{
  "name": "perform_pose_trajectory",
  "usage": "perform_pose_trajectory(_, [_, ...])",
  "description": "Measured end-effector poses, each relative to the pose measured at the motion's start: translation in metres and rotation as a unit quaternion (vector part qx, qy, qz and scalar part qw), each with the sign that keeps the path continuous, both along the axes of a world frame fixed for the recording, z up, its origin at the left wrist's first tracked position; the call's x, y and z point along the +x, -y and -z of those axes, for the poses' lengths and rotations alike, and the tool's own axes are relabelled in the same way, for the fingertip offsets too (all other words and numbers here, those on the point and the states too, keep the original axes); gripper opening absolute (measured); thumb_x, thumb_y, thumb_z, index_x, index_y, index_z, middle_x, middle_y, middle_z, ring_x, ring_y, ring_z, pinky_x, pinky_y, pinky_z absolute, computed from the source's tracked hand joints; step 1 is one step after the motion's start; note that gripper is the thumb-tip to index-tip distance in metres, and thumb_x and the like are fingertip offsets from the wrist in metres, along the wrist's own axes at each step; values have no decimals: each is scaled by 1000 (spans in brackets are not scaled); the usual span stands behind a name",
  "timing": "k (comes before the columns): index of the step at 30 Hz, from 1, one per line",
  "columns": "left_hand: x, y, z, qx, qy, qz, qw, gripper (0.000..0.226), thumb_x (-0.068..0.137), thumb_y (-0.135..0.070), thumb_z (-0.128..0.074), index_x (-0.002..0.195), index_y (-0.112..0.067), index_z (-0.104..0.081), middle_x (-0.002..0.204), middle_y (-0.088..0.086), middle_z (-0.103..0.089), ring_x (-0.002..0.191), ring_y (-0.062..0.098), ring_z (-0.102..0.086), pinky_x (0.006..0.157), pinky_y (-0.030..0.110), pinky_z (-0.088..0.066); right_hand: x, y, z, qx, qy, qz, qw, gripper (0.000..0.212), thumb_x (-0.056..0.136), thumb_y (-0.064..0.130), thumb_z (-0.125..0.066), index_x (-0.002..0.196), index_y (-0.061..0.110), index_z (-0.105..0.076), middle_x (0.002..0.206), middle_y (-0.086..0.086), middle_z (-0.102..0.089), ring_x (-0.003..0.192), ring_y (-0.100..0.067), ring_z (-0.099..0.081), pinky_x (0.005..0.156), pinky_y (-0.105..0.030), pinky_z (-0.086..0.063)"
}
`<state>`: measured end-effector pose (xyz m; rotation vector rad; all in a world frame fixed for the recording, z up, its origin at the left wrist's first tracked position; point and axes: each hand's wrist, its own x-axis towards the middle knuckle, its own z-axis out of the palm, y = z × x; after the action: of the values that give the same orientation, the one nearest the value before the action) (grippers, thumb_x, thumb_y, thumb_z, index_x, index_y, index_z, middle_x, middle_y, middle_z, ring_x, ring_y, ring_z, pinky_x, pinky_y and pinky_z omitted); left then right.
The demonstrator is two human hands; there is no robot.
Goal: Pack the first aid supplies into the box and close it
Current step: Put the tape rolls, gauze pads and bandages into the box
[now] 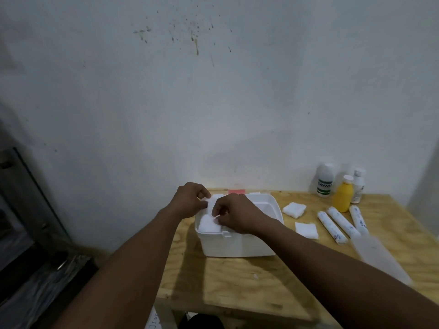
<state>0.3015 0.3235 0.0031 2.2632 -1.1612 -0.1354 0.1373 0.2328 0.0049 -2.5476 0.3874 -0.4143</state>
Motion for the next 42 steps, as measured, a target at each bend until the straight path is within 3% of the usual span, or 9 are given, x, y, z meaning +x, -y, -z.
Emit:
perform_pose_trajectory(10, [-11,12,-18,-12,16,13,1000,21,85,-26,-74,105,-21,-73,105,0,-69,97,18,-65,86,34,-56,-21,17,-26,-20,68,55,996,12,86,21,-63,89,15,-74,88,1,-73,82,-15,-66,80,-38,-57])
perform_pose_trajectory(14, [-28,35,-29,-7,41,45,998,19,86,-27,-73,104,-23,-73,107,-2,-68,96,15,-62,83,28,-50,-46,56,-40,-24,75,120,990,11,83,23,-62,85,20,-72,90,2,-72,84,-14,-65,79,-35,-56])
perform_pose_trajectory(18, [-57,75,-41,16,64,105,992,23,88,-24,-70,109,-18,-73,112,0,-68,102,15,-62,87,27,-48,-80,104,-35,-4,32,193,981,10,80,21,-63,82,20,-73,94,0,-72,87,-18,-66,80,-32,-54])
perform_pose_trajectory(23, [-94,143,-40,129,114,176,969,23,88,-30,-68,108,-20,-72,117,0,-66,108,20,-61,95,35,-50,-115,151,5,-2,-114,232,966,15,76,27,-59,81,19,-71,92,-4,-73,89,-24,-69,79,-39,-58])
perform_pose_trajectory(26, [-106,184,-27,216,144,189,947,30,80,-38,-67,109,-32,-68,121,-1,-61,110,22,-61,95,41,-52,-124,164,29,-26,-202,233,951,29,73,36,-63,97,21,-70,103,-2,-69,99,-24,-63,84,-40,-55])
perform_pose_trajectory(29, [-120,215,-10,264,174,205,927,38,85,-27,-67,122,-30,-63,128,1,-59,114,25,-59,97,42,-51,-125,172,46,-56,-245,221,942,36,78,39,-69,110,23,-66,111,-1,-66,110,-25,-53,89,-40,-50])
perform_pose_trajectory(35, [-139,247,19,311,206,238,897,49,90,-11,-64,137,-21,-58,133,8,-61,115,27,-61,90,35,-52,-121,178,56,-120,-263,191,938,31,79,34,-74,105,19,-65,107,-5,-65,110,-28,-50,88,-40,-41])
perform_pose_trajectory(39, [-142,249,29,314,201,234,898,38,81,-13,-74,118,-18,-70,114,9,-68,98,25,-66,78,34,-55,-121,177,54,-108,-256,176,944,28,85,36,-67,106,18,-65,109,-6,-67,111,-27,-51,97,-44,-39])
perform_pose_trajectory(42, [-137,246,25,283,186,233,911,29,80,-18,-77,109,-17,-72,108,7,-68,93,24,-66,76,34,-55,-122,176,49,-75,-210,169,960,22,85,32,-63,103,19,-63,105,-4,-67,105,-24,-58,93,-42,-42])
